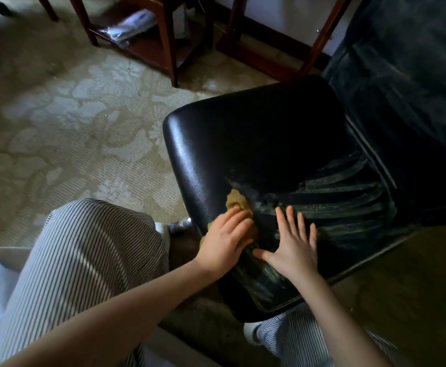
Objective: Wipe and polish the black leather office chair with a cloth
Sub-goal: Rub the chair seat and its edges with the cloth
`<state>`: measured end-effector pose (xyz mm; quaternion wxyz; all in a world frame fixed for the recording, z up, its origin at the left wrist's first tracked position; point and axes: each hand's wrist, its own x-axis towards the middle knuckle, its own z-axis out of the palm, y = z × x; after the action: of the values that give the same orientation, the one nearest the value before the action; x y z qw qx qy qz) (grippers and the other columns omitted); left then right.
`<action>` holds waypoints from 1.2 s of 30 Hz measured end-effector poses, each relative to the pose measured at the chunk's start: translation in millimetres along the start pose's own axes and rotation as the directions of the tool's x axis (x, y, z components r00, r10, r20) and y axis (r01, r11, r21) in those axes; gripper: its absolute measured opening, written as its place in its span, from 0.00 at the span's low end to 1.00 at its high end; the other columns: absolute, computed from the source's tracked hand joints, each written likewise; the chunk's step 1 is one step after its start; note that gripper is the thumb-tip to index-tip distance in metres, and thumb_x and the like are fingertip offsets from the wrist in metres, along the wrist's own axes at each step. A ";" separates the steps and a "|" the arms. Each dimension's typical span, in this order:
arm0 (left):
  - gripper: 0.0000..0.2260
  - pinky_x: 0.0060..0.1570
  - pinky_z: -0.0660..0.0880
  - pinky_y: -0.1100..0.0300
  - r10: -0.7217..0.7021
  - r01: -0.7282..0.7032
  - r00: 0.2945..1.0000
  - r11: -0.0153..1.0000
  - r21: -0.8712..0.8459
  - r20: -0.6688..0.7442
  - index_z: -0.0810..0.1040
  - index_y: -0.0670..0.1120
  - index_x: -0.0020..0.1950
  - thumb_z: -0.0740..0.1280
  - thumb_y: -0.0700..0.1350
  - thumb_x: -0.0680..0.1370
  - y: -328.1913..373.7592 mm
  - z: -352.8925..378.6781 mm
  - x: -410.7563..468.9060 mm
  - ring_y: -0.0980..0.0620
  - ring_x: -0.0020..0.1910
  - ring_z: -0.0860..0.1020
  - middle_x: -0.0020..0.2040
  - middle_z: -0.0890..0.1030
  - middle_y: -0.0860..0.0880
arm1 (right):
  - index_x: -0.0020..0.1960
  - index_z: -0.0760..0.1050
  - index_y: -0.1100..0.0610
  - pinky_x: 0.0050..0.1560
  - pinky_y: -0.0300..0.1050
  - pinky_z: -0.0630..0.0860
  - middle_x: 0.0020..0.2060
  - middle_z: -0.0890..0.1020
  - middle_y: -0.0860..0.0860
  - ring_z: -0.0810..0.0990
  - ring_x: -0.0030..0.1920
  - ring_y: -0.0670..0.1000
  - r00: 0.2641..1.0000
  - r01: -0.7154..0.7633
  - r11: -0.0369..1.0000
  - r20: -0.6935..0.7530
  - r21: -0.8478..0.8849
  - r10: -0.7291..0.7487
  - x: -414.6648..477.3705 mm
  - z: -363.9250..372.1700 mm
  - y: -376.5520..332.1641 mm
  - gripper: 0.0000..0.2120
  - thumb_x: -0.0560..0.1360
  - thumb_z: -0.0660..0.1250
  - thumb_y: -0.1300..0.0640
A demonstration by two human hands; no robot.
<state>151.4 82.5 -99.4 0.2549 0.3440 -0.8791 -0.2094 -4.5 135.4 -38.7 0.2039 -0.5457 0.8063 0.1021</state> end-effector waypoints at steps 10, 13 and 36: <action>0.16 0.54 0.59 0.67 -0.319 0.301 0.940 0.943 -0.145 -0.123 0.73 0.40 0.60 0.69 0.45 0.75 -39.1 -62.2 110.6 0.44 0.56 0.72 0.57 0.76 0.43 | 0.76 0.35 0.47 0.71 0.56 0.33 0.75 0.37 0.48 0.35 0.75 0.51 0.999 0.029 0.997 -0.020 0.074 -0.027 -4.6 4.6 9.1 0.50 0.68 0.61 0.29; 0.14 0.55 0.62 0.63 -0.332 0.323 0.941 0.940 -0.111 -0.066 0.74 0.41 0.57 0.69 0.47 0.75 -60.6 -59.3 146.8 0.44 0.56 0.72 0.55 0.76 0.45 | 0.75 0.32 0.46 0.71 0.56 0.32 0.74 0.34 0.47 0.34 0.74 0.50 0.999 0.034 0.996 -0.019 0.084 -0.033 -4.3 4.4 11.9 0.51 0.68 0.60 0.28; 0.16 0.65 0.67 0.54 -0.032 0.031 0.998 0.999 0.020 0.046 0.78 0.44 0.61 0.61 0.49 0.78 -5.8 -0.7 50.4 0.44 0.62 0.74 0.61 0.78 0.43 | 0.75 0.33 0.51 0.69 0.53 0.28 0.76 0.42 0.48 0.37 0.75 0.47 0.994 -0.051 0.982 -0.082 0.183 0.067 -2.7 6.8 3.7 0.55 0.66 0.68 0.34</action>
<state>122.8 42.7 -86.7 0.2280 0.3552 -0.8812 -0.2130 -5.6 141.7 -43.8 0.2139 -0.5047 0.8363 0.0106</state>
